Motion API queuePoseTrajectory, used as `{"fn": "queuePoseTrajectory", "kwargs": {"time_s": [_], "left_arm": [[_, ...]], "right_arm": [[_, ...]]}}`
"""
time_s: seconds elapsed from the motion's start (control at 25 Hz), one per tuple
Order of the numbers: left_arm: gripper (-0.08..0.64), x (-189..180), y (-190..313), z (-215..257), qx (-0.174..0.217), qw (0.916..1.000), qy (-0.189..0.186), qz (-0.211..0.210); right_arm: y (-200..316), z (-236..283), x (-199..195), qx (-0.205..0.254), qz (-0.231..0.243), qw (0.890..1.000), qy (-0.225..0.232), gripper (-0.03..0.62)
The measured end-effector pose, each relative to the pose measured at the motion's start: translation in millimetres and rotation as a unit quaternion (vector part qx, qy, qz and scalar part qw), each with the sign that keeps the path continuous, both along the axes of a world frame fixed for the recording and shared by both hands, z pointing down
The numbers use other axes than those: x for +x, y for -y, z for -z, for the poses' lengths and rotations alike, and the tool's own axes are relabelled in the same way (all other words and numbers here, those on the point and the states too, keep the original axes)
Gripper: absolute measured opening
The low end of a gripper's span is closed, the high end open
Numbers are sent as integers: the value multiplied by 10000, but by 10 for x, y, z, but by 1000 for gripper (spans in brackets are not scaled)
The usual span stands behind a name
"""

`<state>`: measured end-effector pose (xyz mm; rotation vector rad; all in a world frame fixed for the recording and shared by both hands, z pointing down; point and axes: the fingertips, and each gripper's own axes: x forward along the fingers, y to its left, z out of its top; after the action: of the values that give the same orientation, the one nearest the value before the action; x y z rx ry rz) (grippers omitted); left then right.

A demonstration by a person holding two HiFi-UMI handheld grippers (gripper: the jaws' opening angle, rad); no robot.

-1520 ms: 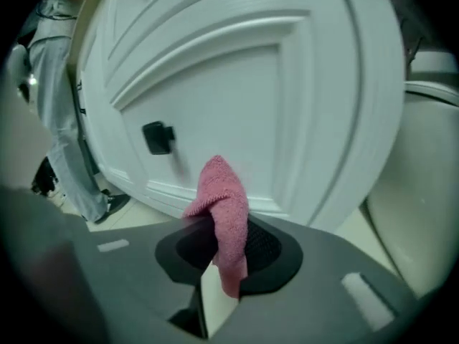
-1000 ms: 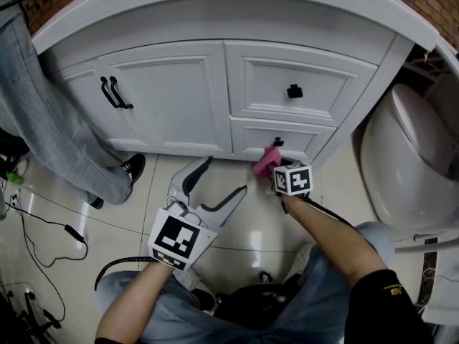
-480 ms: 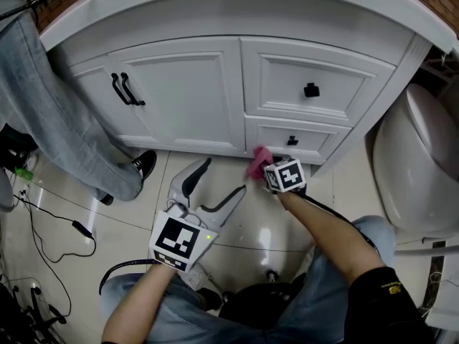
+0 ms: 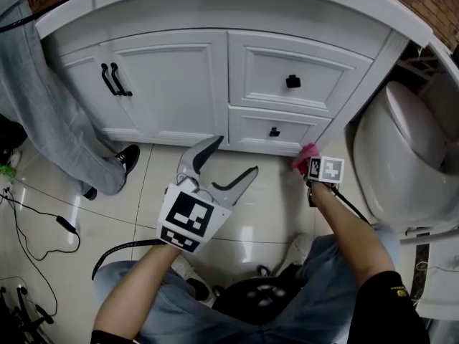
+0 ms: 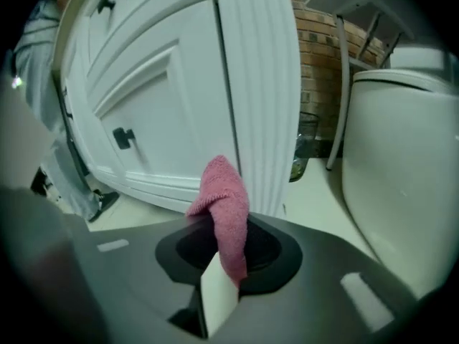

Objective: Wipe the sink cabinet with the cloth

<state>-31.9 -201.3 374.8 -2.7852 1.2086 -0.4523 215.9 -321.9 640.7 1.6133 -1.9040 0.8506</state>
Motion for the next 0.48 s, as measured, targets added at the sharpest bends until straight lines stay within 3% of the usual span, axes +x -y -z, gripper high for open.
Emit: {"fn": "queuePoseTrajectory", "kwargs": {"time_s": [0.12, 0.24, 0.4, 0.48], "left_arm": [[344, 81, 41, 360, 105, 9984, -406, 380], [342, 118, -40, 684, 321, 9935, -761, 779], [344, 54, -265, 960, 666, 9881, -683, 1210], [343, -11, -410, 1115, 665, 9843, -785, 1433]], "right_arm": [[-145, 243, -549, 197, 664, 9959, 583, 72], [-324, 866, -1119, 975, 1612, 9805, 568, 72], [-395, 2443, -1337, 2604, 1415, 9453, 1364, 72], [-537, 3157, -1278, 3230, 1178, 9280, 1435, 72]]}}
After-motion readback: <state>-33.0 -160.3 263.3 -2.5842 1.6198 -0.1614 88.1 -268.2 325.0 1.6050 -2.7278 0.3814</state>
